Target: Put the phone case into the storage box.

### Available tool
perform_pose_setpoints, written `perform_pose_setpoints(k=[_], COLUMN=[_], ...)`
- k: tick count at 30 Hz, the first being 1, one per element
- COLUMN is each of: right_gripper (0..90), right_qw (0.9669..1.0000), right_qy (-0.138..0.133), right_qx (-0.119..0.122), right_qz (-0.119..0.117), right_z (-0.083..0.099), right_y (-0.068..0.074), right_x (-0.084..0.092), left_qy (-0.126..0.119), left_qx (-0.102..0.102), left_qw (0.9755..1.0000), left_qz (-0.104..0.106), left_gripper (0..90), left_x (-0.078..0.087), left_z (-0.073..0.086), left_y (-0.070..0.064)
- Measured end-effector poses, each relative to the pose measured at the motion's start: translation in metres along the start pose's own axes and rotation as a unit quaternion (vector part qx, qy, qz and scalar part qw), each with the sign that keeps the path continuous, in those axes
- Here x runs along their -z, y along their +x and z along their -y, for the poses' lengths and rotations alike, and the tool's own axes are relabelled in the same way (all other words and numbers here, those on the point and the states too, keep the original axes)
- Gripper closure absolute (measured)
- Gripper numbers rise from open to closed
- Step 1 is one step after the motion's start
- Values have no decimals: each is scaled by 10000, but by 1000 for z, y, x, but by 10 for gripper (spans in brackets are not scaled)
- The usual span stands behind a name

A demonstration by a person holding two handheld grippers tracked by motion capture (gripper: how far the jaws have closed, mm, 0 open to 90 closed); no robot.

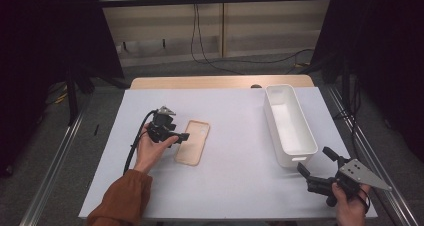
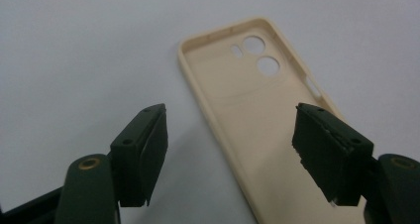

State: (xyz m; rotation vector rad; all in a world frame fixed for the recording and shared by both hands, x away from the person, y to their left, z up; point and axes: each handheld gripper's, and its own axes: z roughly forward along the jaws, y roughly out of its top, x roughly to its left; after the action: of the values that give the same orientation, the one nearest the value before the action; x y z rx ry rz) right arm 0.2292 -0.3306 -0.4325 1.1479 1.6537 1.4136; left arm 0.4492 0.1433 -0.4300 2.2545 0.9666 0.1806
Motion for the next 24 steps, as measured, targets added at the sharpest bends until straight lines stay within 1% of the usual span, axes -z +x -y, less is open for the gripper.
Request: perform_pose_setpoints(k=[3, 4, 6, 7, 8, 10, 11, 12, 13, 15, 16, 17, 18, 19, 20, 21, 22, 24], right_gripper=[0, 0, 0, 0, 0, 0, 0, 0, 0, 0, 0, 0, 0, 0, 0, 0, 0, 0], right_qw=[10000, 10000, 10000, 10000, 10000, 10000, 10000, 10000, 10000, 10000, 10000, 10000, 10000, 10000, 10000, 10000, 10000, 10000], right_qy=[0, 7, 9, 13, 15, 19, 19, 16, 19, 20, 20, 19, 19, 19, 18, 28, 32, 30], right_qx=[0, 7, 6, -4, 0, 1, 1, 2, 5, 5, 7, 8, 7, 7, 5, 6, 9, 9], right_qz=[-2, -7, -8, -7, -12, -14, -14, -16, -19, -19, -20, -23, -21, -21, -20, -32, -35, -36], right_z=[0, 0, 0, 0, 0, 0, 0, 0, 0, 0, 0, 0, 0, 0, 0, 0, 0, 0], right_y=[0, 0, 0, 0, 0, 0, 0, 0, 0, 0, 0, 0, 0, 0, 0, 0, 0, 0], right_x=[0, 0, 0, 0, 0, 0, 0, 0, 0, 0, 0, 0, 0, 0, 0, -1, -1, -1], left_qy=[213, 318, 351, 380, 415, 444, 492, 544, 553, 617, 674, 698, 701, 693, 702, 710, 730, 735], left_qx=[-47, -29, -38, -52, -13, 9, 50, 20, 76, 111, 75, 60, 44, 78, 48, 18, 0, -7], left_qw=[9998, 9995, 9994, 9993, 9991, 9990, 9988, 9985, 9984, 9980, 9977, 9975, 9975, 9976, 9975, 9974, 9972, 9972], left_qz=[14, 15, 22, 15, 3, 42, 17, 7, 42, 64, 45, 31, 3, 8, -51, -94, -134, -150], left_gripper=[316, 335, 339, 356, 358, 404, 404, 406, 408, 433, 460, 462, 462, 462, 474, 516, 519, 529], left_x=[-4, -6, -7, -7, -8, -9, -9, -10, -11, -12, -12, -13, -13, -13, -13, -13, -13, -13], left_z=[0, 0, 0, 0, 0, 1, 1, 1, 1, 2, 2, 2, 2, 2, 2, 2, 2, 2], left_y=[-1, -1, -1, -1, -2, -2, -2, -1, -1, -1, -1, -1, -1, -2, -2, -3, -4, -4])
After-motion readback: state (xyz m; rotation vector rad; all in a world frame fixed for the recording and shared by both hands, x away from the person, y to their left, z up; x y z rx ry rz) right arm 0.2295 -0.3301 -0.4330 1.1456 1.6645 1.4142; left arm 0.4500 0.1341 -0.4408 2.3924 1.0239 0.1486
